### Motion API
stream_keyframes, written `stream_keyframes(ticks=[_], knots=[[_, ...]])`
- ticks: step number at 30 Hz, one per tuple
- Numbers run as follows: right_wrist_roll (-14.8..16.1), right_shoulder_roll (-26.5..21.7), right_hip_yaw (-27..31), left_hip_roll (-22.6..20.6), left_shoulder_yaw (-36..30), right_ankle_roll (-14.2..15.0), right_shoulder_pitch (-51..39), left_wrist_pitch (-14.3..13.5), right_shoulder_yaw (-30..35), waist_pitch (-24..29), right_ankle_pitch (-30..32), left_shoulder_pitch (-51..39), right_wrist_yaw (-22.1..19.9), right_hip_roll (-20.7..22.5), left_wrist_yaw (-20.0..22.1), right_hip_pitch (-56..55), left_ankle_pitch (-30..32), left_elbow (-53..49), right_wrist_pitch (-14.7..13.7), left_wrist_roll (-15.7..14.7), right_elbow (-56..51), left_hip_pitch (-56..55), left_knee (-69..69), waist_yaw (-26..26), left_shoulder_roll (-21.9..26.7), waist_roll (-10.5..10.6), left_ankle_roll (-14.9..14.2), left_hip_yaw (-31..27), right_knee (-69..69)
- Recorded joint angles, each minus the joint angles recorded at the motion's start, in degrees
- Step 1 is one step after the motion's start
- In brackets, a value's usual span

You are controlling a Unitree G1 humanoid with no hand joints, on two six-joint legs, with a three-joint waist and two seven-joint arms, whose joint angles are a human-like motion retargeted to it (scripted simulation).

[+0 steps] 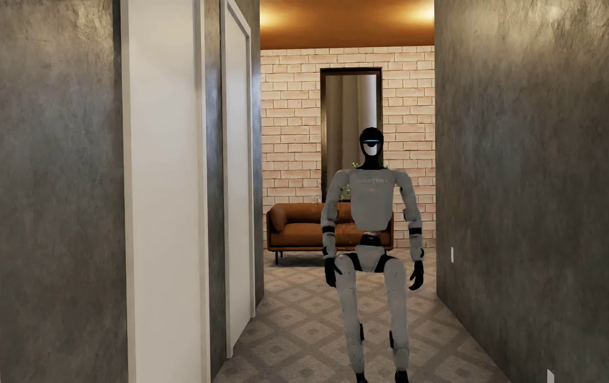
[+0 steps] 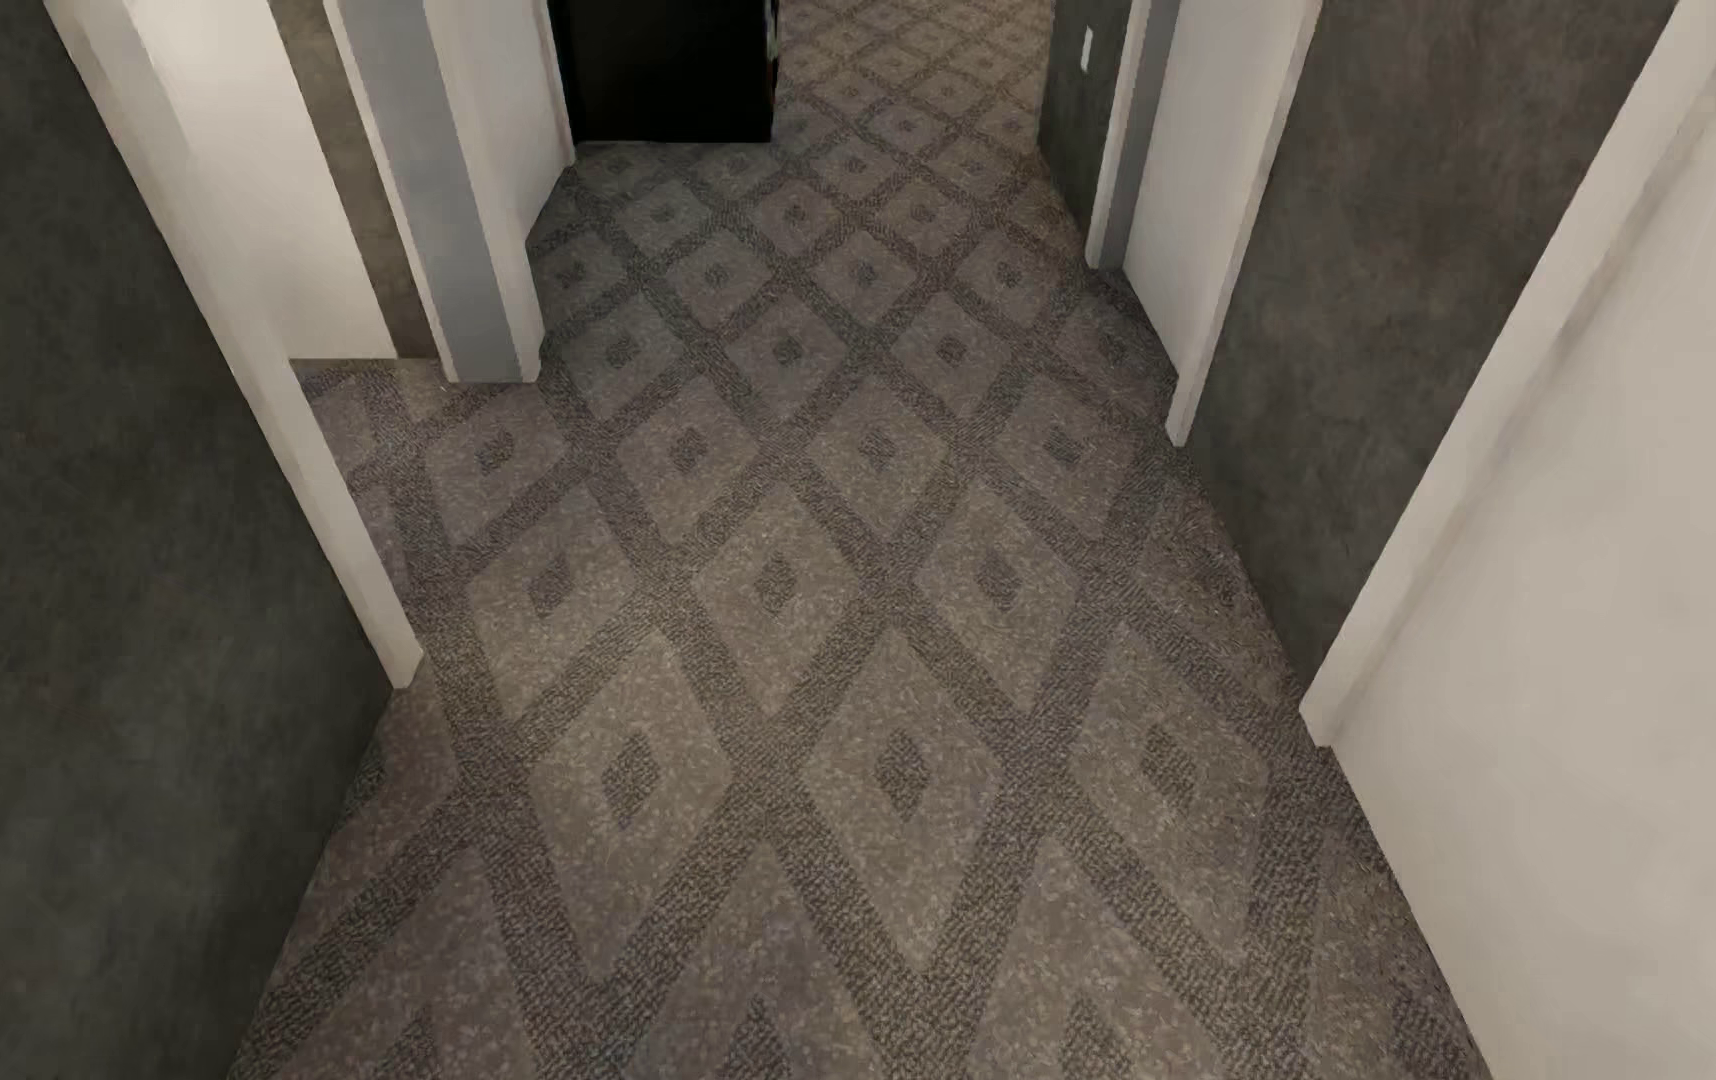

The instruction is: Go to the sofa

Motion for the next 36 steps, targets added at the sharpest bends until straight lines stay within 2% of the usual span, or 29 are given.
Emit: stream_keyframes(ticks=[2,4,7,9,10,12,14,16,18,21,23,28,32,36], knots=[[0.0,-1.1,0.0,0.6,-0.1,0.0,-1.3,0.0,-5.5,-0.9,-5.6,4.0,0.0,-0.8,0.0,4.7,4.5,1.1,0.0,0.0,-9.1,-4.3,-18.8,4.1,-0.1,-0.6,0.0,0.0,0.5],[0.0,-1.7,0.0,2.9,0.4,0.0,-2.6,0.0,-10.6,-2.5,-10.6,7.9,0.0,-1.9,0.0,7.6,6.7,0.6,0.0,0.0,-15.4,-7.4,-32.9,6.3,-1.0,0.2,0.0,0.0,2.4],[0.0,-1.8,0.0,5.8,-2.3,0.0,-3.1,0.0,-13.5,-3.1,-15.0,12.1,0.0,-8.0,0.0,14.0,6.9,-1.1,0.0,0.0,-18.0,-8.2,-32.5,9.3,-1.4,0.8,0.0,0.0,5.6],[0.0,-0.6,0.0,5.8,-4.8,0.0,-1.1,0.0,-14.3,-4.4,-12.8,11.8,0.0,-12.8,0.0,15.6,17.1,0.2,0.0,0.0,-15.5,-10.8,-23.5,10.7,-1.7,0.7,0.0,0.0,8.8],[0.0,0.8,0.0,5.3,-5.3,0.0,-0.4,0.0,-15.1,-4.3,-10.1,10.5,0.0,-15.2,0.0,15.2,19.1,1.9,0.0,0.0,-11.8,-11.2,-18.6,10.3,-1.9,0.0,0.0,0.0,11.7],[0.0,2.1,0.0,4.1,-4.4,0.0,-1.9,0.0,-10.1,-2.9,-0.8,6.4,0.0,-16.7,0.0,12.5,14.5,3.2,0.0,0.0,-0.5,-10.1,-14.0,9.5,-1.4,-0.2,0.0,0.0,17.9],[0.0,1.5,0.0,4.0,-3.0,0.0,-2.5,0.0,-4.0,-1.6,10.7,3.3,0.0,-17.9,0.0,7.7,9.8,-1.0,0.0,0.0,6.8,-5.7,-14.5,8.4,-0.2,-0.4,0.0,0.0,19.3],[0.0,0.7,0.0,4.2,0.2,0.0,-0.3,0.0,-3.1,-0.8,19.3,1.4,0.0,-17.5,0.0,4.3,7.6,-6.8,0.0,0.0,9.6,-2.4,-16.3,5.2,1.9,0.0,0.0,0.0,16.2],[0.0,-0.8,0.0,3.5,6.3,0.0,2.6,0.0,-4.7,-1.1,30.8,0.3,0.0,-18.2,0.0,0.7,5.4,-10.9,0.0,0.0,9.1,0.4,-17.6,4.3,3.8,-0.7,0.0,0.0,15.5],[0.0,-2.8,0.0,3.1,18.3,0.0,4.5,0.0,-6.0,-1.4,31.2,0.1,0.0,-19.4,0.0,0.7,3.1,-11.5,0.0,0.0,7.4,3.8,-18.0,2.9,5.0,-1.9,0.0,0.0,11.2],[0.0,-3.5,0.0,3.1,23.0,0.0,4.2,0.0,-6.9,-1.6,31.1,-0.8,0.0,-20.1,0.0,-0.2,1.5,-9.9,0.0,0.0,7.2,5.1,-17.7,2.4,5.8,-2.7,0.0,0.0,8.8],[0.0,-4.2,0.0,4.5,20.2,0.0,2.2,0.0,-9.9,-1.1,22.8,-1.8,0.0,-19.6,0.0,-3.0,-1.6,-7.3,0.0,0.0,5.0,6.4,-16.7,-0.9,8.1,-2.3,0.0,0.0,5.2],[0.0,-3.8,0.0,5.7,18.5,0.0,1.8,0.0,-10.7,-0.4,16.1,-1.3,0.0,-19.0,0.0,-6.4,-0.5,-9.9,0.0,0.0,2.9,6.8,-17.2,-2.6,7.4,-2.4,0.0,0.0,3.1],[0.0,-2.7,0.0,6.2,14.9,0.0,1.3,0.0,-9.7,1.1,14.8,-3.3,0.0,-17.5,0.0,-12.2,-0.7,-11.4,0.0,0.0,4.0,7.6,-19.3,-4.8,6.7,-2.2,0.0,0.0,3.3]])
